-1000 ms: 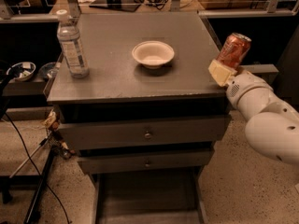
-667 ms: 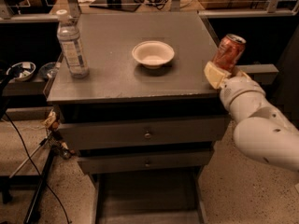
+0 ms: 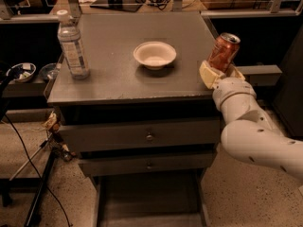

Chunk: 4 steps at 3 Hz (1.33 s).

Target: Pick coke can from bottom drawer and place on counter

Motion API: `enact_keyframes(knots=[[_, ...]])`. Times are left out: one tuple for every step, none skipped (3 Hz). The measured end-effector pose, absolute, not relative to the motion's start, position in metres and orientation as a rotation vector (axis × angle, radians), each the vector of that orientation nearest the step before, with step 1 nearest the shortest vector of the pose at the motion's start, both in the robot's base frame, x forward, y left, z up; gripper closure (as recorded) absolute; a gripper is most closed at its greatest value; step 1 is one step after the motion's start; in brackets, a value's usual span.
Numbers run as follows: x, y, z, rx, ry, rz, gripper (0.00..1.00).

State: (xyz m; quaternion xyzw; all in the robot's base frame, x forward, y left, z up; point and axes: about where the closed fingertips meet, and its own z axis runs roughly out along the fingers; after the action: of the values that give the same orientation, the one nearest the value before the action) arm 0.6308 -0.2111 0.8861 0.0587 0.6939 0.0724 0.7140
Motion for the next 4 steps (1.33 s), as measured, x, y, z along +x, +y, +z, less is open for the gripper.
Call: enact_keyframes(knots=[[0.631, -0.209, 0.884, 0.136, 1.537, 0.146, 1.0], [0.62, -0.198, 0.867, 0.092, 1.534, 0.086, 1.0], [0.62, -0.197, 0.866, 0.092, 1.534, 0.079, 1.0], [0.621, -0.192, 0.86, 0.097, 1.532, 0.051, 1.0]])
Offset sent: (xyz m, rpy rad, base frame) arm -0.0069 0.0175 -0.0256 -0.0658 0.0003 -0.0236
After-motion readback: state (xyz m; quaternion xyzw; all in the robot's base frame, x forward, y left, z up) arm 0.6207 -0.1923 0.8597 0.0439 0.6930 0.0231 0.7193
